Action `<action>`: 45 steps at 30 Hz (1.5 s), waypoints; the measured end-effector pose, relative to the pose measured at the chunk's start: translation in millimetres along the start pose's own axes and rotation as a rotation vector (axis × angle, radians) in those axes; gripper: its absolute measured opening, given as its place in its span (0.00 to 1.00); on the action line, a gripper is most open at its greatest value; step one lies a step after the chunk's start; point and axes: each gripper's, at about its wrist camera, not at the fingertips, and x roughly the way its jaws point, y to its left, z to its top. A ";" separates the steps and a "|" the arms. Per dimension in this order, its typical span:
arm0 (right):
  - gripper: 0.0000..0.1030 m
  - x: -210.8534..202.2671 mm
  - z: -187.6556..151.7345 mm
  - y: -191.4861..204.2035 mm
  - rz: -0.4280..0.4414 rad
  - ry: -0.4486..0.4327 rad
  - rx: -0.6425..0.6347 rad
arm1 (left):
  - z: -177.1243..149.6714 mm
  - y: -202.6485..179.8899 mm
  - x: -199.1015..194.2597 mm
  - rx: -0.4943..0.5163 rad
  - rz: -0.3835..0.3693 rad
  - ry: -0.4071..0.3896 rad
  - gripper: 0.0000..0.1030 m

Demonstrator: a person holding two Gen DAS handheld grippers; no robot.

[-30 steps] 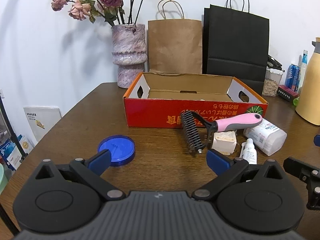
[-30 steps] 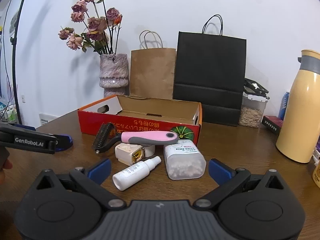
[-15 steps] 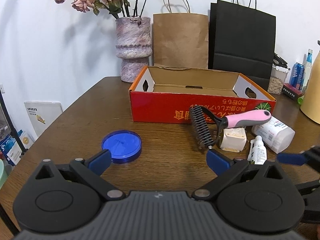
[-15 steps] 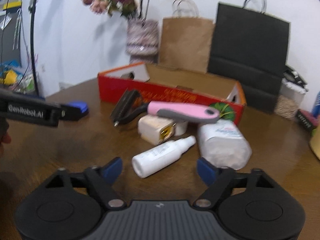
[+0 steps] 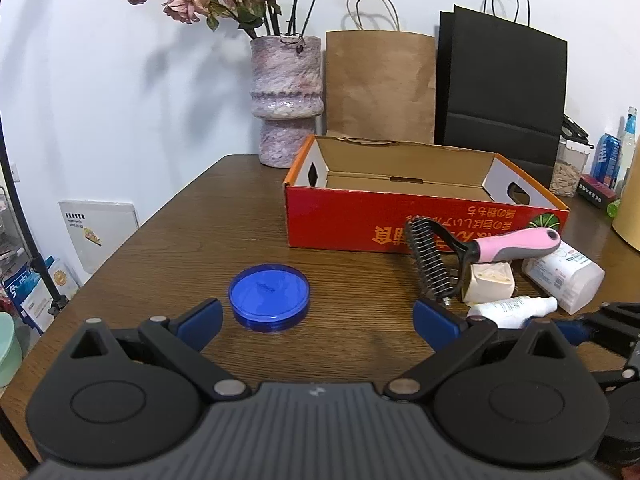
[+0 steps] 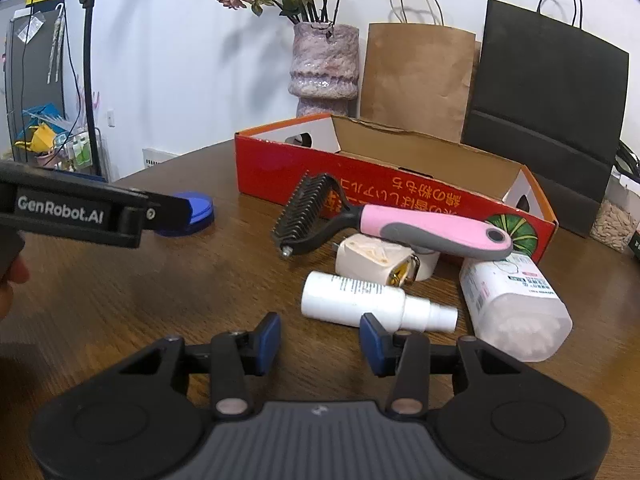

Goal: Organize rigid objects
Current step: 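Grasp the white spray bottle with the right gripper while the left tool approaches the blue lid, then grasp the round blue lid with the left gripper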

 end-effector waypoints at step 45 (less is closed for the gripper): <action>0.94 27.6 15.5 -21.5 -0.213 -0.005 0.230 | 1.3 20.9 27.6 0.029 0.027 0.055 1.00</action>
